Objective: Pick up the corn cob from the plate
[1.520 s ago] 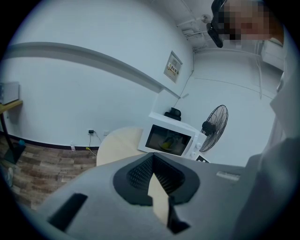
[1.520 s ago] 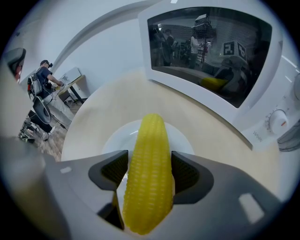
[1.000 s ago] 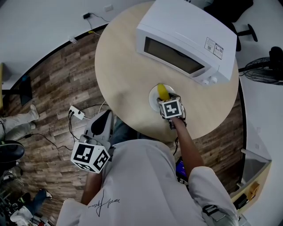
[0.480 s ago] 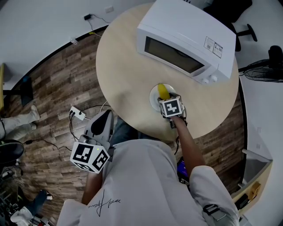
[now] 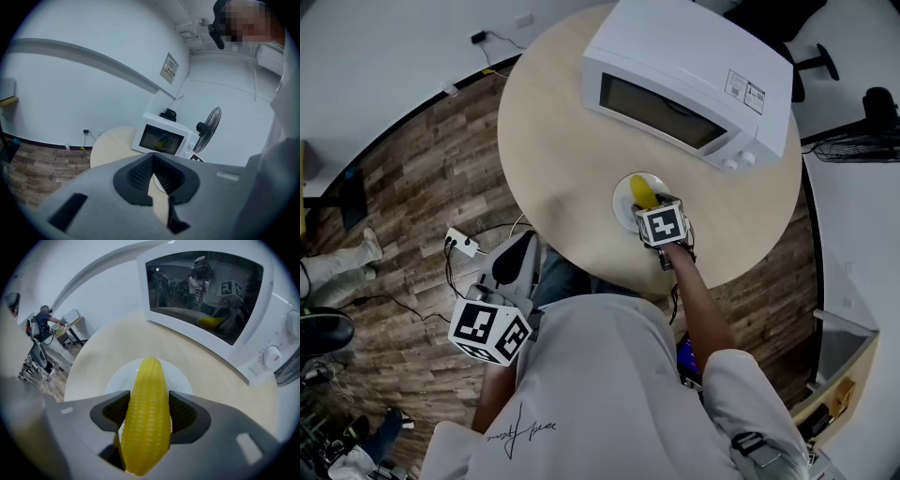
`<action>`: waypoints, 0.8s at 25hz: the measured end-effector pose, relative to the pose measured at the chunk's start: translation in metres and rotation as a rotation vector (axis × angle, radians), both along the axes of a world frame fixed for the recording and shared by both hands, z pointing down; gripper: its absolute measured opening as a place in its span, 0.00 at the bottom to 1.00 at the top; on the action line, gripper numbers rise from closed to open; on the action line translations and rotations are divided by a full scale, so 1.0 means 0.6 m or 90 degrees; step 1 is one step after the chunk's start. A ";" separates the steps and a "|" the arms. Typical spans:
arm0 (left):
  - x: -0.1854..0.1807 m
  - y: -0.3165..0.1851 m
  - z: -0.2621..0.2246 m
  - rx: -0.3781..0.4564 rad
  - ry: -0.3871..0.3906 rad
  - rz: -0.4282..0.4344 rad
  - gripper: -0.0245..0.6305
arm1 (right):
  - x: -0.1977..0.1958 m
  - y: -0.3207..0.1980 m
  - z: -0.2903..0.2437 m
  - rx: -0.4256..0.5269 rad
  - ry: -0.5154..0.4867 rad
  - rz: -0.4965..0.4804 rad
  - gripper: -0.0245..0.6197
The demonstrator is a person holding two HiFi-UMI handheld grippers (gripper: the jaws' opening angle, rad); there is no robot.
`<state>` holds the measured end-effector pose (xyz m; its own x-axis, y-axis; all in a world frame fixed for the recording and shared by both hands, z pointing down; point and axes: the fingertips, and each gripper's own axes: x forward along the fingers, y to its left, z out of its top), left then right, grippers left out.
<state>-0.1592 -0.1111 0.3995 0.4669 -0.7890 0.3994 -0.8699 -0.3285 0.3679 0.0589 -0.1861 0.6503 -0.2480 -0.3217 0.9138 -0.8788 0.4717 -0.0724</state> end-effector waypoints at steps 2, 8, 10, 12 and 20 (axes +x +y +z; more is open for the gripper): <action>0.003 0.001 0.000 0.001 0.000 0.002 0.02 | 0.002 0.002 -0.001 0.001 -0.001 0.001 0.46; 0.008 0.006 -0.002 0.004 -0.001 0.002 0.02 | 0.006 0.006 -0.003 0.004 -0.006 0.005 0.46; 0.007 0.007 -0.004 0.006 -0.002 0.002 0.02 | 0.005 0.007 -0.006 0.006 -0.008 0.004 0.46; 0.008 0.009 -0.005 0.007 -0.002 0.001 0.02 | 0.004 0.007 -0.009 0.009 -0.010 0.004 0.46; 0.014 0.014 -0.007 0.010 -0.003 0.003 0.02 | 0.009 0.014 -0.018 0.015 -0.023 0.014 0.46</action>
<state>-0.1509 -0.1026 0.3953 0.4688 -0.7933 0.3885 -0.8699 -0.3384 0.3587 0.0643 -0.1776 0.6394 -0.2733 -0.3489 0.8964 -0.8863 0.4536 -0.0936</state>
